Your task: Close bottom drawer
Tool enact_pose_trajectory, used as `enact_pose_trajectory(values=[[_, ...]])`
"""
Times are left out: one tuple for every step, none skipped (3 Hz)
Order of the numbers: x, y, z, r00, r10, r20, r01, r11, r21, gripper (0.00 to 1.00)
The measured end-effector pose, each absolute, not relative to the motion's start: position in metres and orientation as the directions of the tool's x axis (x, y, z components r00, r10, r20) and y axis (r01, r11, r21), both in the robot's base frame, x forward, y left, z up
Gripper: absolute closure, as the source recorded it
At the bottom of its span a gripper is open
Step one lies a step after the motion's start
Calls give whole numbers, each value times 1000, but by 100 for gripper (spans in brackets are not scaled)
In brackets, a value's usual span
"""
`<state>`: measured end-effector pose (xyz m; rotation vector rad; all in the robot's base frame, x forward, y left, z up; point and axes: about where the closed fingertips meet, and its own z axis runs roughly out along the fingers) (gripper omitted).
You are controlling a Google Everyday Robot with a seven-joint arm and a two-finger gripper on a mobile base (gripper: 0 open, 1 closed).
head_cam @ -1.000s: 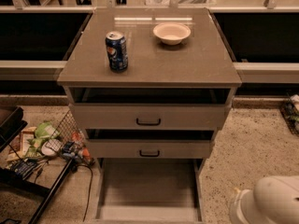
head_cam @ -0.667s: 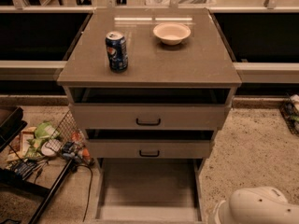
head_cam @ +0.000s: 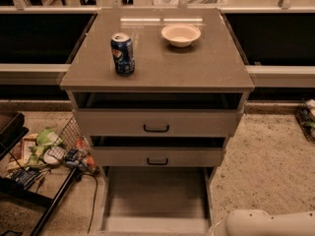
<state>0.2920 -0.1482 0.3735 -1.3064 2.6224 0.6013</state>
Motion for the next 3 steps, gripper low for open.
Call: enact_pose_trajectory(values=[[281,-140,341,-624,-731,-278,-776,537,331,94],[277,-138,338,-624,-732,-273,-774,534,341,100],[277,-137,337,-624,-731,-274,-774,533,341,100]])
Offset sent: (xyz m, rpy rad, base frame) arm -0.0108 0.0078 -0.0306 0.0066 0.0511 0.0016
